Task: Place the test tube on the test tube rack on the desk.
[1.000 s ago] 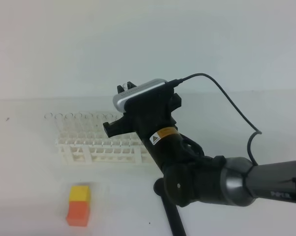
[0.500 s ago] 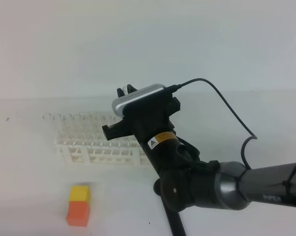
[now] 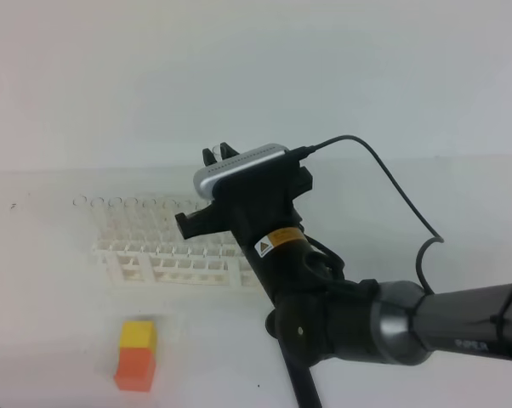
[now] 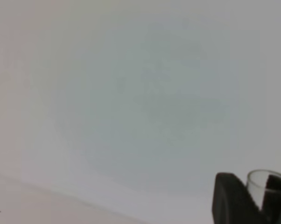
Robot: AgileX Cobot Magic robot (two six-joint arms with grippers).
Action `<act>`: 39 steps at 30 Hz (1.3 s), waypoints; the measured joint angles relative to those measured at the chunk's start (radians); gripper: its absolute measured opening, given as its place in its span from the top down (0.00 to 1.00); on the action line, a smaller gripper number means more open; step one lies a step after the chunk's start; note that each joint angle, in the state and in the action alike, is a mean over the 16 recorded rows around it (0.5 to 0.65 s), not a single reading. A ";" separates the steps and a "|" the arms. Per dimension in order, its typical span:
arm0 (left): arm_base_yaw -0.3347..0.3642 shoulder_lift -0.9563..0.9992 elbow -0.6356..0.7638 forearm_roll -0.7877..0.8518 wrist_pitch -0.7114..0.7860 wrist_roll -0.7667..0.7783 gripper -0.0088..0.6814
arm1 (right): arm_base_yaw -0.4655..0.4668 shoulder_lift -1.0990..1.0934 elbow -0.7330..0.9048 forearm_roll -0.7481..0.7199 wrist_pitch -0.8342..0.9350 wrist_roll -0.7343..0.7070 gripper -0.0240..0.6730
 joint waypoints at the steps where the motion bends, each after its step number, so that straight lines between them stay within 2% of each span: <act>1: 0.000 0.000 0.000 0.000 0.000 0.001 0.99 | 0.001 -0.003 0.000 0.002 -0.003 -0.002 0.79; 26: 0.000 0.000 0.000 0.000 -0.003 0.011 0.99 | 0.065 -0.031 0.000 0.115 -0.015 -0.128 0.79; 39: 0.000 0.000 0.000 0.000 -0.003 0.011 0.99 | 0.079 -0.032 0.014 0.146 -0.012 -0.122 0.79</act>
